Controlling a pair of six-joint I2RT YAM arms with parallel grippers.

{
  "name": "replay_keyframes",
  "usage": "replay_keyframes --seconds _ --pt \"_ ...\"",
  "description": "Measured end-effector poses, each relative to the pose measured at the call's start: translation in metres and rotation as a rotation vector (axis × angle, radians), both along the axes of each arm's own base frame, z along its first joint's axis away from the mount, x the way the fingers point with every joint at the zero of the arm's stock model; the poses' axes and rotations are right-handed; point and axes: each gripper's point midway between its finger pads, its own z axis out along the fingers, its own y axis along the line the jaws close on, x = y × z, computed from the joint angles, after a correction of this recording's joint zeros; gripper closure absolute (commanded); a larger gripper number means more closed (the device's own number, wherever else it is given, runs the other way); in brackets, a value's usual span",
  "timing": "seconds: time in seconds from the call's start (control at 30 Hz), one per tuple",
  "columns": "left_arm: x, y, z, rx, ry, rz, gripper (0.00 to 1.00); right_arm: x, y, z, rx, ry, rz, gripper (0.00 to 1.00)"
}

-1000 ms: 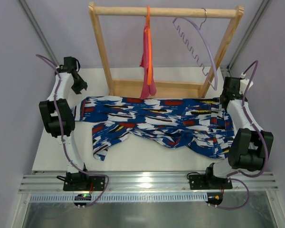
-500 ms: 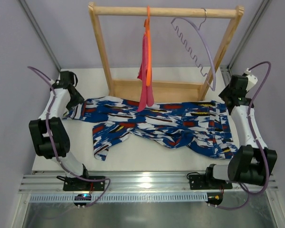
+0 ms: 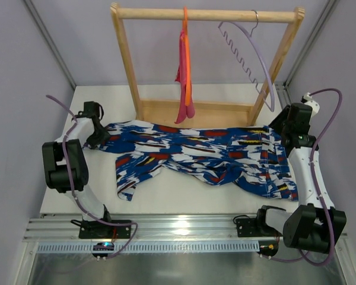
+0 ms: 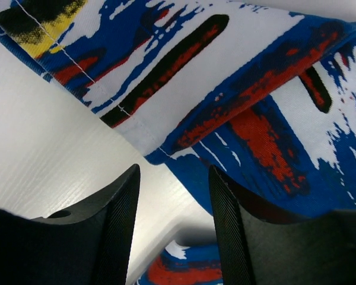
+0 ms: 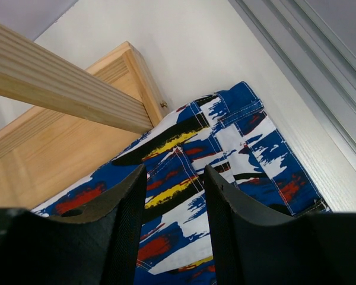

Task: Place the trousers on the hanger
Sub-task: Fold the trousers

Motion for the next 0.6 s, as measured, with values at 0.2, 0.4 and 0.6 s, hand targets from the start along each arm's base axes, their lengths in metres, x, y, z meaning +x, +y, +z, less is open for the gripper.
replay_keyframes --seconds 0.2,0.4,0.6 --pt "0.006 0.007 -0.012 0.031 0.037 0.009 0.60 -0.001 0.001 0.001 0.000 -0.006 0.002 0.54" --pt "0.013 0.009 -0.010 0.039 0.037 0.014 1.00 -0.002 0.000 0.004 -0.003 -0.013 0.000 0.54" --pt "0.034 0.018 0.013 0.076 -0.003 0.027 1.00 -0.003 0.000 0.006 -0.005 -0.018 0.000 0.54"
